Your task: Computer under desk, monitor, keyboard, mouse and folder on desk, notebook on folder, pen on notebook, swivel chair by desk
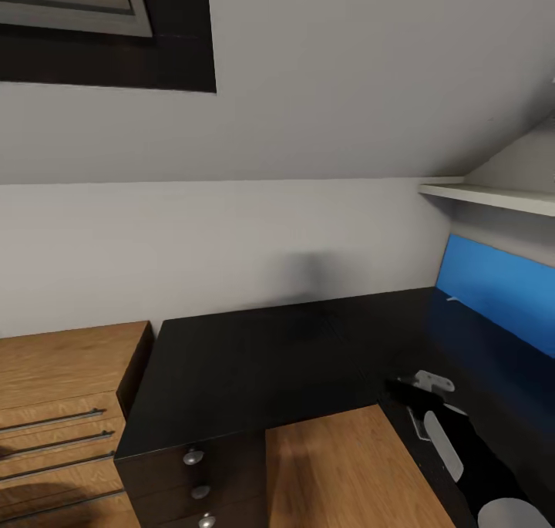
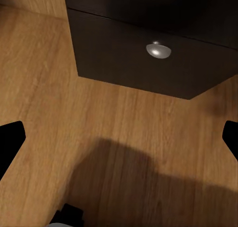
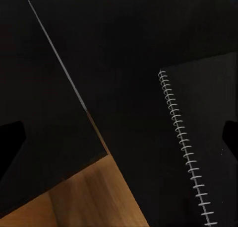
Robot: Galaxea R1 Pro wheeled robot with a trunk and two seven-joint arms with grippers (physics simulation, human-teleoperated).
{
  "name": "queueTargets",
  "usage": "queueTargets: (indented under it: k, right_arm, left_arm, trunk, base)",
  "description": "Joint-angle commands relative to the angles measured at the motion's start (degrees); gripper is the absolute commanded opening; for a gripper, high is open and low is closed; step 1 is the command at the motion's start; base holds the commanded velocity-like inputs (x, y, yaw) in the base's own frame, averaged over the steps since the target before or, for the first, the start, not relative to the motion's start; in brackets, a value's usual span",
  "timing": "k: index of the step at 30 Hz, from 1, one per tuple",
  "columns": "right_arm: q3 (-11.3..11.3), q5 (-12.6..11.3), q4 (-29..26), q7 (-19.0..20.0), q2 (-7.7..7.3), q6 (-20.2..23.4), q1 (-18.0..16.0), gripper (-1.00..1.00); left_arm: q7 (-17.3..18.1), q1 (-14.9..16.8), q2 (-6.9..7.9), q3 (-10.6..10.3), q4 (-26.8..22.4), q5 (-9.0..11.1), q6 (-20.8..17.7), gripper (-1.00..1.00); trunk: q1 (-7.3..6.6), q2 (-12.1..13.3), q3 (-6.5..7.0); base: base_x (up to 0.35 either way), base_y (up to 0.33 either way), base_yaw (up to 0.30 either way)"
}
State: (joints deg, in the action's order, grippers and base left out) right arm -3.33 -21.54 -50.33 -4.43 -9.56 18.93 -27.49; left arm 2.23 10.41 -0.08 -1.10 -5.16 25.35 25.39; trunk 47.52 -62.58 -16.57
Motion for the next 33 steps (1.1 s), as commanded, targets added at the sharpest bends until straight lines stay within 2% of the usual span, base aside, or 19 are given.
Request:
queueTargets:
  k: [1, 3, 6, 9, 11, 18, 33]
  right_arm:
    - [0.01, -0.63, -0.09, 0.36, -0.38, 0.30, -0.02, 1.00]
    - [-0.17, -0.67, 0.03, 1.87, -1.10, 0.35, -0.02, 1.00]
    - [-0.83, -0.34, 0.50, 2.10, -1.74, 0.04, -0.01, 1.00]
    - [-1.79, -0.35, 0.36, 2.15, -0.89, 0.11, -0.01, 1.00]
    - [-1.87, -0.35, 0.36, 2.15, -0.86, 0.11, -0.01, 1.00]
    - [0.34, -0.29, -1.17, 2.58, 1.42, 0.91, 0.11, 1.00]
    - [0.41, -0.36, -0.95, 2.53, 1.96, 1.12, 0.15, 1.00]
  left_arm:
    - [0.23, 0.05, -0.01, -0.13, 0.06, 0.49, 0.19, 1.00]
    - [0.23, 0.05, -0.01, -0.13, 0.06, 0.49, 0.19, 1.00]
    - [0.23, 0.05, -0.26, -0.12, -0.03, 0.49, 0.19, 1.00]
    - [0.21, 0.05, -0.37, -0.10, -0.03, 0.49, 0.19, 1.00]
    - [0.21, 0.05, -0.37, -0.10, -0.03, 0.49, 0.19, 1.00]
    - [0.22, 0.05, -0.53, -0.18, -0.03, 0.39, 0.19, 1.00]
    - [0.23, 0.04, -0.62, -0.22, -0.03, 0.32, 0.19, 1.00]
  trunk:
    - [0.00, -0.05, -0.07]
    - [0.00, -0.05, -0.07]
    - [0.00, -0.05, -0.07]
    - [0.00, -0.05, -0.07]
    - [0.00, -0.05, -0.07]
    - [0.00, -0.05, -0.07]
    - [0.00, -0.05, -0.07]
  base:
    - [0.000, -0.004, 0.000]
    - [0.000, -0.002, 0.000]
    - [0.000, -0.001, 0.000]
    - [0.000, 0.000, 0.000]
    - [0.000, 0.000, 0.000]
    - [0.000, 0.000, 0.000]
    - [0.000, 0.000, 0.000]
